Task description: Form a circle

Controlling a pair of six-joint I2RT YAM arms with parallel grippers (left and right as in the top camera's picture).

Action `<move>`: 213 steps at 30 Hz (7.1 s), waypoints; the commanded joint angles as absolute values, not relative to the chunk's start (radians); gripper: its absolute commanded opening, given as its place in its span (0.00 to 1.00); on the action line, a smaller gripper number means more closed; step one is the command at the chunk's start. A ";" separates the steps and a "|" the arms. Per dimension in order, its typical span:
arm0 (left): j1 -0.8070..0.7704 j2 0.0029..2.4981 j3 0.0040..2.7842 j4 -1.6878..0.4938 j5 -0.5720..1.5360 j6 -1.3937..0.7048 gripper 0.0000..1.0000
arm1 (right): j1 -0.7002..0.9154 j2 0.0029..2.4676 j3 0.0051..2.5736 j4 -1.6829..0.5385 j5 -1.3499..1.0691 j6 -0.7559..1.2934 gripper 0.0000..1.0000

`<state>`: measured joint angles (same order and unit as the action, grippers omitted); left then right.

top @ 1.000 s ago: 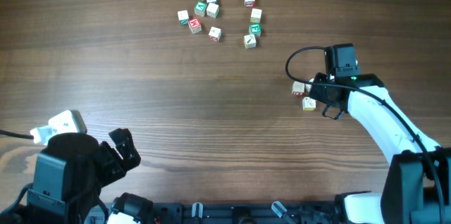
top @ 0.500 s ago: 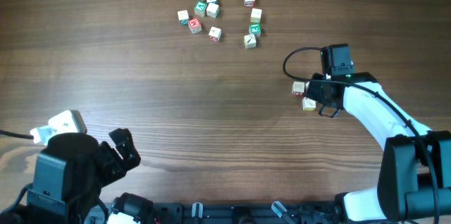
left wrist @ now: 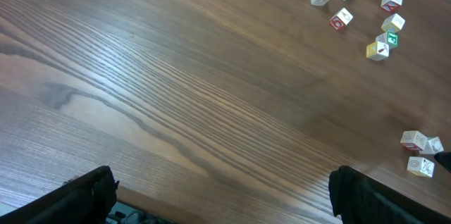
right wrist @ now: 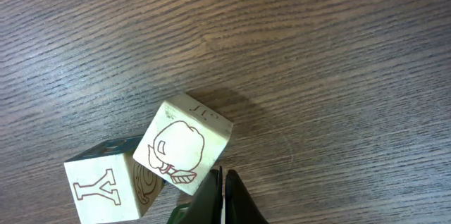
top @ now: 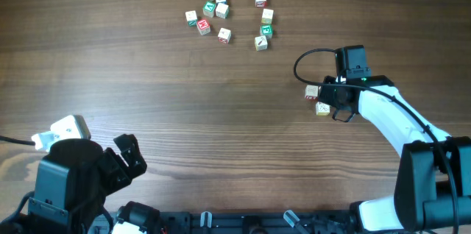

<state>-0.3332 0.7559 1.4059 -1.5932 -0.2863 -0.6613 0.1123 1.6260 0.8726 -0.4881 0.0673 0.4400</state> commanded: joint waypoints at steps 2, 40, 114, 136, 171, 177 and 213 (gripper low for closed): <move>-0.329 0.758 1.406 -1.591 -0.281 -0.674 1.00 | 0.113 1.638 0.869 -0.481 0.050 0.422 0.04; -0.329 0.758 1.406 -1.591 -0.281 -0.674 1.00 | 0.113 1.618 0.926 -0.770 0.172 0.692 0.16; -0.329 0.758 1.406 -1.591 -0.281 -0.674 1.00 | 0.228 1.509 0.942 -0.763 0.062 0.891 0.50; -0.329 0.758 1.406 -1.591 -0.281 -0.674 1.00 | 0.234 1.515 0.785 -0.688 0.190 1.316 0.04; -0.329 0.758 1.406 -1.591 -0.281 -0.674 1.00 | 0.235 1.531 0.785 -0.590 0.128 1.283 0.04; -0.329 0.758 1.406 -1.591 -0.281 -0.674 1.00 | 0.235 1.531 0.785 -0.611 0.107 1.283 0.04; -0.329 0.758 1.406 -1.591 -0.281 -0.674 1.00 | 0.380 1.549 0.843 -0.472 0.158 0.823 0.05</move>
